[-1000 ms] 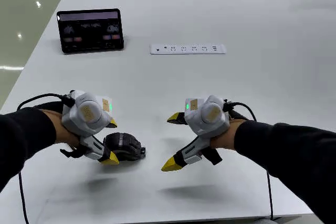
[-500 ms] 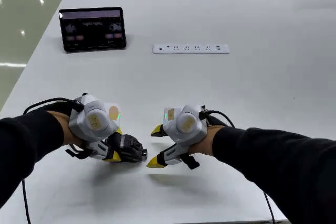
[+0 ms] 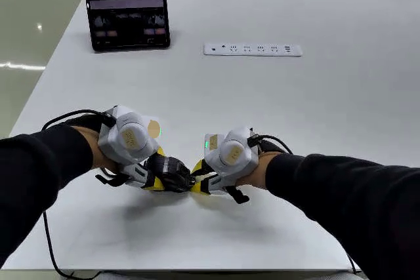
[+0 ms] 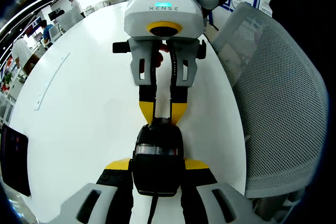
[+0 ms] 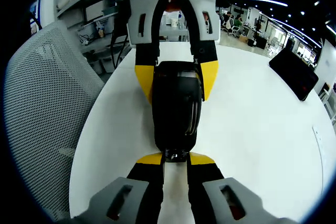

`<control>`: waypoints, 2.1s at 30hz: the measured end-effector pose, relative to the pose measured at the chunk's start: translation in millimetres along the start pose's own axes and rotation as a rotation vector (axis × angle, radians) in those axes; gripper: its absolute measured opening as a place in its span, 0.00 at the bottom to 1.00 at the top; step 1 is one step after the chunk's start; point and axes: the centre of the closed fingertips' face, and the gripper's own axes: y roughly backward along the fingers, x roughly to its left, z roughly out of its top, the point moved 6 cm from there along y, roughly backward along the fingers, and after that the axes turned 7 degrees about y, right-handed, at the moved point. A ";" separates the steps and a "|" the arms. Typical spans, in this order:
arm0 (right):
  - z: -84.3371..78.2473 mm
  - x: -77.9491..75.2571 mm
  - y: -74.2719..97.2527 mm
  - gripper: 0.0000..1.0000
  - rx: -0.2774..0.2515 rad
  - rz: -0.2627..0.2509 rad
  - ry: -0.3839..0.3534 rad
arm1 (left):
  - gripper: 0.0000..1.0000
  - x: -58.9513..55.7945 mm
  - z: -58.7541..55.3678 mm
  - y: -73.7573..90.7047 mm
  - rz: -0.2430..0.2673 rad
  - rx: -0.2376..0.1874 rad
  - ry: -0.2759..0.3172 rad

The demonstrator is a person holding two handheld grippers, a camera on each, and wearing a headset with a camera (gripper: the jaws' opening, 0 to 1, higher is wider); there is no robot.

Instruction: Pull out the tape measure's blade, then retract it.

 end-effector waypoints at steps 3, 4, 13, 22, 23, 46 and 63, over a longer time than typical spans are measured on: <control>0.4 -0.6 0.9 0.12 -0.005 0.004 0.003 | 0.31 -1.3 0.3 0.4 0.002 0.003 -0.001; 0.0 -0.9 1.8 0.12 -0.004 0.005 -0.021 | 0.31 -1.8 0.2 0.6 0.002 0.003 -0.002; -2.3 -2.1 4.0 0.09 -0.021 0.017 -0.004 | 0.30 -1.4 0.2 0.0 0.016 0.017 0.026; -14.3 -3.0 13.8 0.08 -0.015 0.028 -0.042 | 0.30 -2.0 0.4 0.0 0.013 -0.004 0.045; -16.2 -1.6 15.1 0.09 -0.016 0.036 -0.050 | 0.30 -2.2 0.6 -0.2 0.012 -0.006 0.046; -9.0 -1.3 4.9 0.10 -0.023 0.018 -0.067 | 0.30 -4.6 1.0 1.8 0.025 -0.008 0.067; -18.8 0.4 16.0 0.10 -0.009 0.015 -0.056 | 0.30 -4.9 0.9 0.9 0.023 -0.014 0.085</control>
